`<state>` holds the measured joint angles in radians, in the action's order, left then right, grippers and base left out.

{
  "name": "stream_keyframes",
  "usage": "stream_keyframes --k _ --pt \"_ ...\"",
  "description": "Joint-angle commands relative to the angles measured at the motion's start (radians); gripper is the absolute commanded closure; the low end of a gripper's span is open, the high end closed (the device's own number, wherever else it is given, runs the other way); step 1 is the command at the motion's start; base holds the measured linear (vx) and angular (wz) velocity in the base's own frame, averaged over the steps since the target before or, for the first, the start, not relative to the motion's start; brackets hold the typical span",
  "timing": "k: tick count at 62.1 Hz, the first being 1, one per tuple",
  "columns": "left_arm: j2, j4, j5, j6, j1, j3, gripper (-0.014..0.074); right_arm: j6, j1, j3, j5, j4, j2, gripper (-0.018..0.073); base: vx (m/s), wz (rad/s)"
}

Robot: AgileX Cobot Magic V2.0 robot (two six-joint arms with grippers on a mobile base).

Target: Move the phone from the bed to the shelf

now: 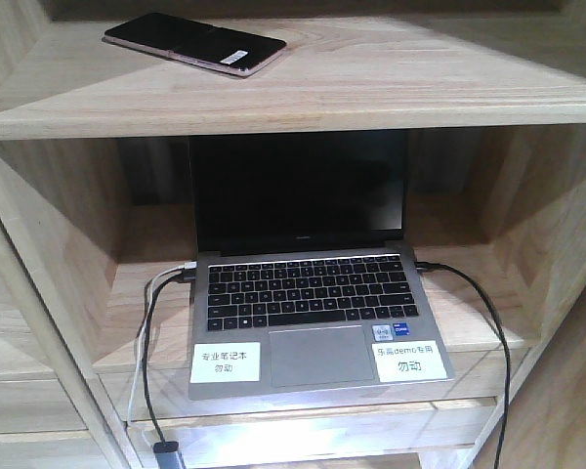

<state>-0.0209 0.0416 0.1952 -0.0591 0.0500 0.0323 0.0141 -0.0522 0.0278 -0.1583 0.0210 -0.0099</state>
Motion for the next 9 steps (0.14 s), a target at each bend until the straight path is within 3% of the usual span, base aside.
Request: stream_keyframes --k 1,9 --pt "-0.006 0.009 -0.073 0.0 -0.008 0.007 0.0595 0.003 -0.004 0.009 0.082 -0.011 -0.012 0.0564 0.0 0.0" --pt "-0.006 0.009 -0.073 0.0 -0.008 0.007 0.0595 0.003 -0.004 0.009 0.082 -0.011 -0.012 0.0564 0.0 0.0"
